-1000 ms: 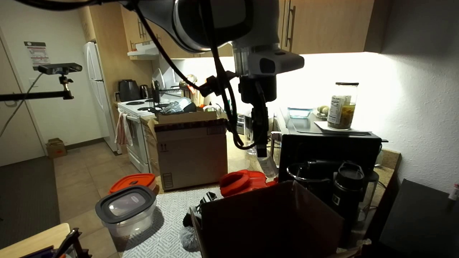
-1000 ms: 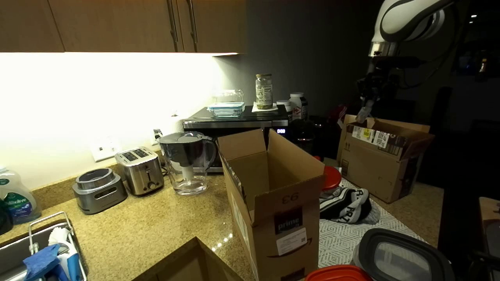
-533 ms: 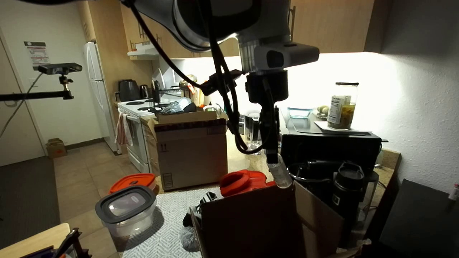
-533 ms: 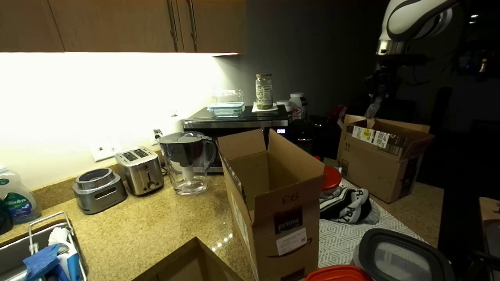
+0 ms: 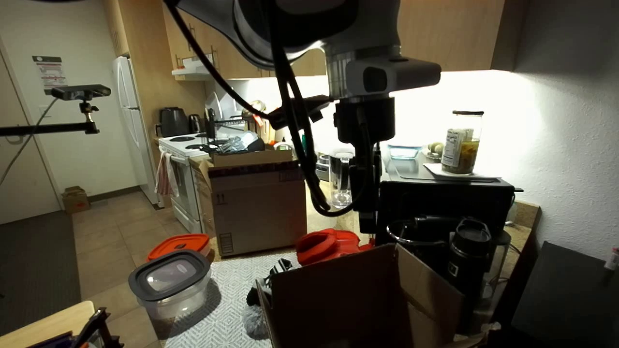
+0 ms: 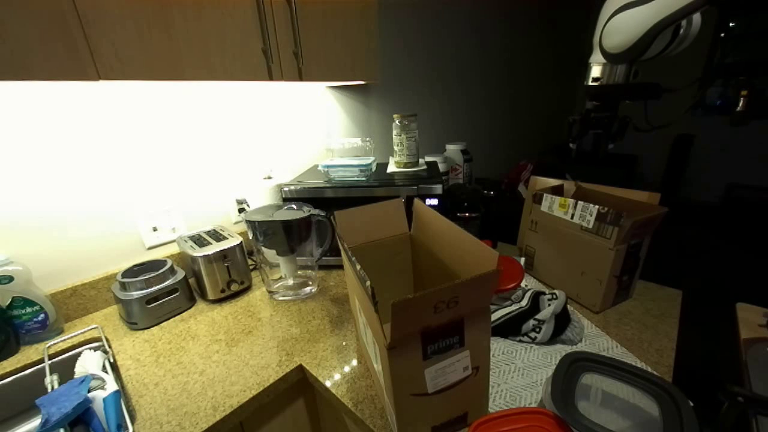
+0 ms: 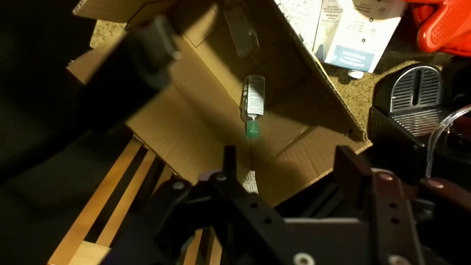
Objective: Pick up the small clear bottle and put it in the carboard box to the right
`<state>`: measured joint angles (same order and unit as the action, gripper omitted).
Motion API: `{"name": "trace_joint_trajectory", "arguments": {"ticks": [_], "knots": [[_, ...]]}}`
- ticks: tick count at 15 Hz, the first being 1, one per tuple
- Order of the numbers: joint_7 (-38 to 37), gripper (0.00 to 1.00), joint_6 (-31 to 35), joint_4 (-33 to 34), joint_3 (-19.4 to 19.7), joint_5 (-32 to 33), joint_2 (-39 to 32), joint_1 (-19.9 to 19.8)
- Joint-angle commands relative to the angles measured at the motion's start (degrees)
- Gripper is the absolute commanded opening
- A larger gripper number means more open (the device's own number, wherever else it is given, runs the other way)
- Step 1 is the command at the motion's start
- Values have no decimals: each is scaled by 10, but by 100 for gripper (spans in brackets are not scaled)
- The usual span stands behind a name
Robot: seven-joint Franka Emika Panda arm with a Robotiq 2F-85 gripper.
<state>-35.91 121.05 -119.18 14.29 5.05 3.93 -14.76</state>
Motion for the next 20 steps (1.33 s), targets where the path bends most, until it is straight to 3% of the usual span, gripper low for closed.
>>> {"name": "trace_joint_trajectory", "arguments": {"ticks": [1,13,20], "knots": [[13,99,-11,-17,-16,-2,22,11],[134,100,-18,-42,-138,-146,-11,145],[197,100,-86,-51,-162,-142,-31,172]]}}
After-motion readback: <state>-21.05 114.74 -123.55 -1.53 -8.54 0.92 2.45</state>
